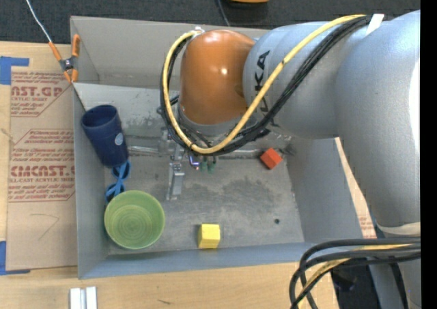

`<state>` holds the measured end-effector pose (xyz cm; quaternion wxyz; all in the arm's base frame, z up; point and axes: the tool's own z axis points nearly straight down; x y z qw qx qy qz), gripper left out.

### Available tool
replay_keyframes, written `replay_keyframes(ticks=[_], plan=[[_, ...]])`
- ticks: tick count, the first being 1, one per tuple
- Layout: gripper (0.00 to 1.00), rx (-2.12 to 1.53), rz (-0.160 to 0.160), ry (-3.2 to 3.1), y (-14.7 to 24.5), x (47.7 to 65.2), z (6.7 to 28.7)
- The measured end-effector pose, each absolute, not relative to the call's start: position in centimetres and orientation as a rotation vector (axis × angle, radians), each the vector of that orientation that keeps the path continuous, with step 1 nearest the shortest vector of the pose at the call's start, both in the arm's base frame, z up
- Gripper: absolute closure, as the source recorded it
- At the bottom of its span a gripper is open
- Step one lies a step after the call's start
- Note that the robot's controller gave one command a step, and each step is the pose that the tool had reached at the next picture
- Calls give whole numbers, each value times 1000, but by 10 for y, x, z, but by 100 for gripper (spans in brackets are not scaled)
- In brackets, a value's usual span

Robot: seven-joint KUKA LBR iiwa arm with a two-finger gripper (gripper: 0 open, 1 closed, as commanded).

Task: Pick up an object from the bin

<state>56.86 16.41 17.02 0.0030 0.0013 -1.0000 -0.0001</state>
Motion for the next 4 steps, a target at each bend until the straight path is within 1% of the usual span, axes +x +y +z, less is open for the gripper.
replay_keyframes(ticks=[1,2,3,4], plan=[[0,440,7,-3097,218,580,72],[0,585,6,-3075,236,573,94],[0,724,5,-3044,243,515,103],[100,722,3,-3052,243,518,104]])
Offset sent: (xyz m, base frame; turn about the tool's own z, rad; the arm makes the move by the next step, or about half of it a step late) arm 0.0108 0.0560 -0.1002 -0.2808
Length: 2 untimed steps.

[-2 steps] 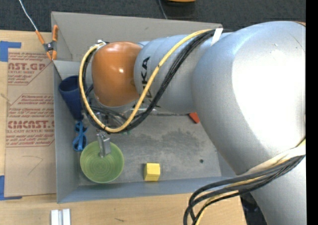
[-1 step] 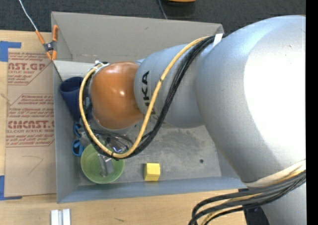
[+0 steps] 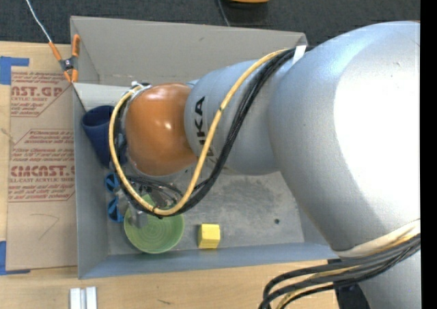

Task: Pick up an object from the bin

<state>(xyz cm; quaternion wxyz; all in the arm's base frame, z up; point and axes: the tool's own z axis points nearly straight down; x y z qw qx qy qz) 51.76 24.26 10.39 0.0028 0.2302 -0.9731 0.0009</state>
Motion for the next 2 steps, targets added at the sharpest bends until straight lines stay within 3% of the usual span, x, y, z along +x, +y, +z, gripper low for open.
replay_keyframes(ticks=[1,2], plan=[[0,721,2,-3049,243,517,104],[0,1176,-2,-2907,244,504,70]])
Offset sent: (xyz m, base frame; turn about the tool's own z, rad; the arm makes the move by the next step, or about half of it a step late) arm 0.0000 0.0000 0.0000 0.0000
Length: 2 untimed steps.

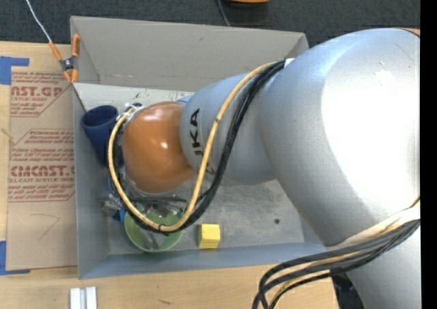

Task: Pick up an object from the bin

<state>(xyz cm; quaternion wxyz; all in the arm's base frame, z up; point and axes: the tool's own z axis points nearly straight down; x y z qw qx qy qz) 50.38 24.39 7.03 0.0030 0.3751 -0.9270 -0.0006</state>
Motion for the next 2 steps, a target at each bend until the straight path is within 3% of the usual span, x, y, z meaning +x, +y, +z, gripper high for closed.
replay_keyframes(ticks=[1,2], plan=[[100,1178,-5,-2917,245,506,73],[100,1350,-8,-2862,235,498,74]])
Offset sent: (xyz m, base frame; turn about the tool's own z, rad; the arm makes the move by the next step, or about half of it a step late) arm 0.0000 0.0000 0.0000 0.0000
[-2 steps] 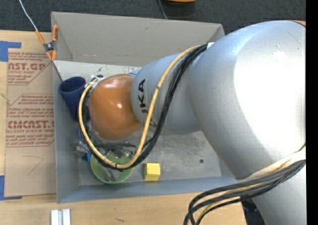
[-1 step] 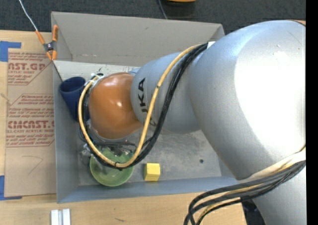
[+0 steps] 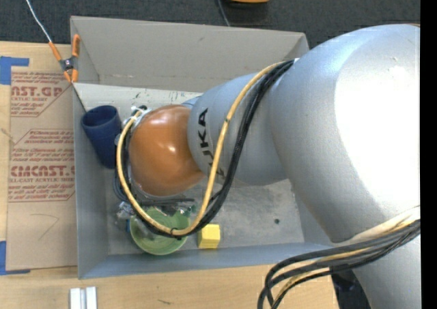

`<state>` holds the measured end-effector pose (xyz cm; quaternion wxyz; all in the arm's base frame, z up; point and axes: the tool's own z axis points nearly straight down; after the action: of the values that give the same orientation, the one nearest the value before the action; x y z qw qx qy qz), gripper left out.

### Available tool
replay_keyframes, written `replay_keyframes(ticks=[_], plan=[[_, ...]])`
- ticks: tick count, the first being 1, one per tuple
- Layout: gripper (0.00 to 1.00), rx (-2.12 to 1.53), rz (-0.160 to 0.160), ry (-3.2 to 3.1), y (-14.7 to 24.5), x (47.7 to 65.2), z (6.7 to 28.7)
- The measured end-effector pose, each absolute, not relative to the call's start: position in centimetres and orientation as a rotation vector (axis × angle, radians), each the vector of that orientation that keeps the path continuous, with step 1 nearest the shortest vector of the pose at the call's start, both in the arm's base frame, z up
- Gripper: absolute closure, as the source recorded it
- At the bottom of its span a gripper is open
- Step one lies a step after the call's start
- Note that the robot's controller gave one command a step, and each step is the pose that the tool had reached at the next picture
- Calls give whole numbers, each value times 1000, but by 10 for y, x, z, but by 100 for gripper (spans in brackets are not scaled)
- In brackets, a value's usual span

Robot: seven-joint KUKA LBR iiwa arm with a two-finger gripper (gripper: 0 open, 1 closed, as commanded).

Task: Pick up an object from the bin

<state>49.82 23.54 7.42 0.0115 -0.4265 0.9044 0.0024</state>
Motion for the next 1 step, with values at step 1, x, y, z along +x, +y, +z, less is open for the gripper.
replay_keyframes(ticks=[1], plan=[[100,-1329,9,2808,237,510,237]])
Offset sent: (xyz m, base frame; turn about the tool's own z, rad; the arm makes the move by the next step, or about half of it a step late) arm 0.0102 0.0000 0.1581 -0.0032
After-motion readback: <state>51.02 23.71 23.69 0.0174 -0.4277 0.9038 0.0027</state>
